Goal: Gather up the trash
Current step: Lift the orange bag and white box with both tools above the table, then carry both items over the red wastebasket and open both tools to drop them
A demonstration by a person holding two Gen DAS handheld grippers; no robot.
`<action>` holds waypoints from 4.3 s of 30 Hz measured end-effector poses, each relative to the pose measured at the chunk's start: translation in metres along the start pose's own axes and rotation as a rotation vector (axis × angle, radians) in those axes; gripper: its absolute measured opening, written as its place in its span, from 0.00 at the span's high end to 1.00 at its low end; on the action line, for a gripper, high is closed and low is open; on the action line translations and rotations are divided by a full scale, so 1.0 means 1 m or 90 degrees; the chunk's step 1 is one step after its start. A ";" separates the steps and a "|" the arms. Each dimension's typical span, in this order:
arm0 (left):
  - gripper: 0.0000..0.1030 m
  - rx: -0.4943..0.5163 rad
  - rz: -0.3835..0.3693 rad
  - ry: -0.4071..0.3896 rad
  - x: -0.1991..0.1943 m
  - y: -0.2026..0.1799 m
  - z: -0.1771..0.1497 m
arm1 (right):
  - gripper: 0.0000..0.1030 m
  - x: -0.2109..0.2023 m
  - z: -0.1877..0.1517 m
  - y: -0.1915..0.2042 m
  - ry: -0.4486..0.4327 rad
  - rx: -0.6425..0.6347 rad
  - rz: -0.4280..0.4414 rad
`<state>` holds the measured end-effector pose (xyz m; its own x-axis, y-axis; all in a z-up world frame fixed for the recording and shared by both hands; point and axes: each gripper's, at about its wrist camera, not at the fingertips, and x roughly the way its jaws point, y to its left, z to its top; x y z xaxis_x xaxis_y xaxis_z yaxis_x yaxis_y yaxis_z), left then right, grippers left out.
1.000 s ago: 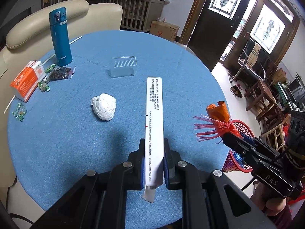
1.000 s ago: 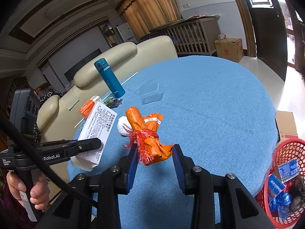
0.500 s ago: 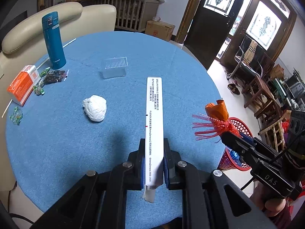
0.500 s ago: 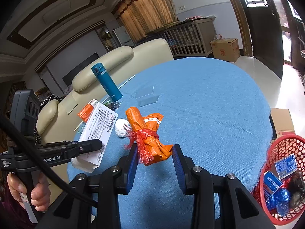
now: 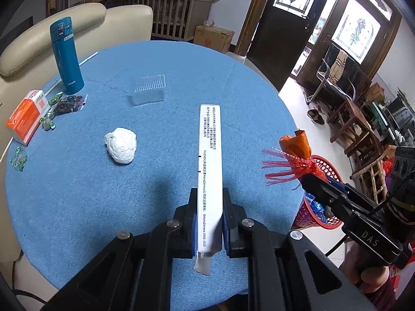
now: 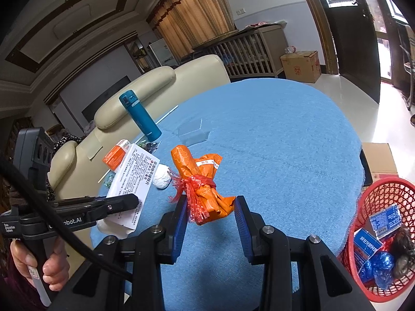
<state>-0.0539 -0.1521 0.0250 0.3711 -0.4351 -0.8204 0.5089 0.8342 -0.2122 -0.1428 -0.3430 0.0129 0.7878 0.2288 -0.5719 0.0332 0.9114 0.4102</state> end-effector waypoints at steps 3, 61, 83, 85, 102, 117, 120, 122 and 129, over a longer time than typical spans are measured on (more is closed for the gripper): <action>0.84 0.001 0.000 0.003 0.002 -0.001 -0.001 | 0.63 0.000 0.001 -0.002 0.000 0.008 0.001; 0.84 0.066 0.006 0.031 0.011 -0.055 0.002 | 0.63 -0.028 0.001 -0.043 -0.042 0.080 -0.013; 0.84 0.306 0.047 -0.014 0.021 -0.209 0.006 | 0.63 -0.117 -0.018 -0.148 -0.152 0.170 -0.093; 0.84 0.326 0.047 -0.016 0.022 -0.225 0.006 | 0.63 -0.123 -0.021 -0.158 -0.159 0.181 -0.098; 0.83 0.434 0.050 -0.022 0.040 -0.306 -0.014 | 0.62 -0.171 -0.055 -0.218 -0.198 0.271 -0.124; 0.37 0.445 0.020 -0.040 0.062 -0.342 -0.013 | 0.60 -0.183 -0.077 -0.256 -0.186 0.355 -0.137; 0.35 0.443 0.013 -0.047 0.061 -0.339 -0.011 | 0.44 -0.177 -0.081 -0.266 -0.166 0.384 -0.134; 0.35 0.441 0.018 -0.042 0.063 -0.334 -0.010 | 0.36 -0.175 -0.084 -0.270 -0.156 0.397 -0.135; 0.34 0.390 0.052 -0.019 0.067 -0.286 -0.012 | 0.36 -0.172 -0.084 -0.265 -0.147 0.385 -0.144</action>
<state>-0.1835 -0.4153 0.0249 0.4441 -0.3949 -0.8042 0.8285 0.5227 0.2009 -0.3384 -0.5956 -0.0569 0.8296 -0.0856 -0.5518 0.4978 0.5609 0.6614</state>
